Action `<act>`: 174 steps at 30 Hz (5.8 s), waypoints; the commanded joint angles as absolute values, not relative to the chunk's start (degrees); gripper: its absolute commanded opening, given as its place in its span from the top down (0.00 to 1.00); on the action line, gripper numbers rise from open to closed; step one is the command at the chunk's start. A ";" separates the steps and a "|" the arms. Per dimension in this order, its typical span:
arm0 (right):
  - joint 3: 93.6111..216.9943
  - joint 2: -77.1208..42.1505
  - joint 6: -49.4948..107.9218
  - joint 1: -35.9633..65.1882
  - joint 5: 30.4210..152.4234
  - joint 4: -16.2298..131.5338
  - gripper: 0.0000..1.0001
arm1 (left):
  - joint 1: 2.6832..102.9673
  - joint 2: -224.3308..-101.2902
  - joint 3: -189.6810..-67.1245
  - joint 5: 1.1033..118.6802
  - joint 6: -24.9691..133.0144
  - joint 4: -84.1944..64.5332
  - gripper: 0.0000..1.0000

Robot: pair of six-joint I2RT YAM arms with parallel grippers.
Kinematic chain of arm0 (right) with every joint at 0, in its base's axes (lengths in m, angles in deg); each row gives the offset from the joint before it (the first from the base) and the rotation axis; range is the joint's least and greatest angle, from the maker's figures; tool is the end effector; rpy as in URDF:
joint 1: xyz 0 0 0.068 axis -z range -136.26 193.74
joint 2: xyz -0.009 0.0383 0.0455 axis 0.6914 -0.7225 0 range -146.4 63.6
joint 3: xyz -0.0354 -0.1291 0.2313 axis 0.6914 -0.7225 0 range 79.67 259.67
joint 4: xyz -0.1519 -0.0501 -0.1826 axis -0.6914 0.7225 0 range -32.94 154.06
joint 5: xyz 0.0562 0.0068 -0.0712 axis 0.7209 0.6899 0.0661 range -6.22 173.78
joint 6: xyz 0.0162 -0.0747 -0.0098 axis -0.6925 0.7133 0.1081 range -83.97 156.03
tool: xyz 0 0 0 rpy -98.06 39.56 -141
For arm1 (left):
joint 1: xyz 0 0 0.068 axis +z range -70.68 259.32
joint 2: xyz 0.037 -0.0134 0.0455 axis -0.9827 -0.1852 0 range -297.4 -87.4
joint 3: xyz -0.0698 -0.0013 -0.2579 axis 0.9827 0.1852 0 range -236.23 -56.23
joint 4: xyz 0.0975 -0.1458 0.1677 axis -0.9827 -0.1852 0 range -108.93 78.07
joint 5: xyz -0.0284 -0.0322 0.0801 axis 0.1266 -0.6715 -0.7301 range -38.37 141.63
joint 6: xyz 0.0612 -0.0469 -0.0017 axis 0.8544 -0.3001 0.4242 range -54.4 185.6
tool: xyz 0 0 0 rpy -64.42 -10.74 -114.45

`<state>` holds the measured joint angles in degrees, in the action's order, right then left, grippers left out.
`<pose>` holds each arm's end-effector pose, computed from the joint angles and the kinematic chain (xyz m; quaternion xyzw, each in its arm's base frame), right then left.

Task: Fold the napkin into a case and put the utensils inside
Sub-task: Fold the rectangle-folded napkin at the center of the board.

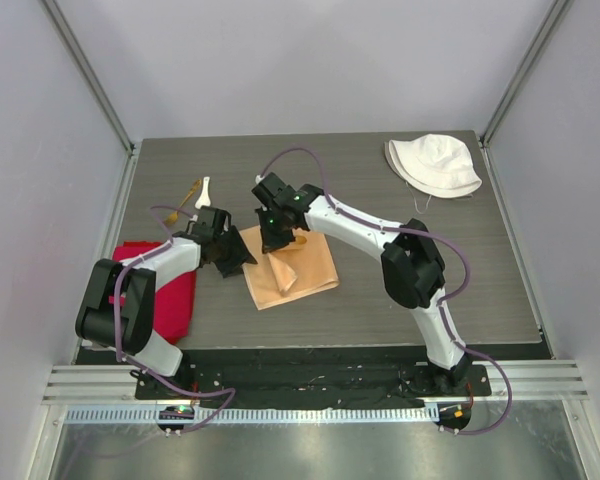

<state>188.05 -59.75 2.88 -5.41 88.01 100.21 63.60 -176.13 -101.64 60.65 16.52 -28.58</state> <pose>0.3027 0.3574 0.2107 -0.1438 0.9501 0.2073 0.1833 0.2748 -0.0881 0.1408 -0.2568 0.9282 -0.2025 0.1774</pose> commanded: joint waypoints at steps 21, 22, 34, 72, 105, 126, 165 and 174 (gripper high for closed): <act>188.04 -61.21 2.10 -6.71 92.31 96.61 0.99 | 63.15 -169.33 -100.35 55.86 16.56 -29.95 0.53; 187.95 -61.38 2.19 -6.71 92.22 96.61 0.99 | 63.15 -167.93 -100.27 54.72 16.56 -30.39 0.52; 188.04 -63.67 2.89 -6.71 94.94 95.55 0.93 | 63.42 -158.69 -100.00 44.52 14.10 -39.79 0.46; 138.21 -19.65 3.95 19.48 91.96 83.78 0.40 | 30.46 -195.32 -142.79 32.65 45.57 -60.09 0.50; 126.95 -9.88 4.48 22.73 95.21 80.96 0.41 | 27.47 -203.69 -144.03 24.13 36.95 -61.41 0.97; 128.88 -16.64 2.98 19.14 100.04 75.08 0.41 | 49.87 -195.24 -144.21 22.99 44.77 -62.73 0.79; 171.99 -54.42 25.65 13.59 76.30 83.57 0.69 | 54.10 -166.06 -125.84 59.18 35.81 -52.90 0.41; 161.30 -38.93 10.92 14.64 72.00 94.33 0.30 | 54.10 -175.37 -120.93 71.12 24.76 -38.23 0.34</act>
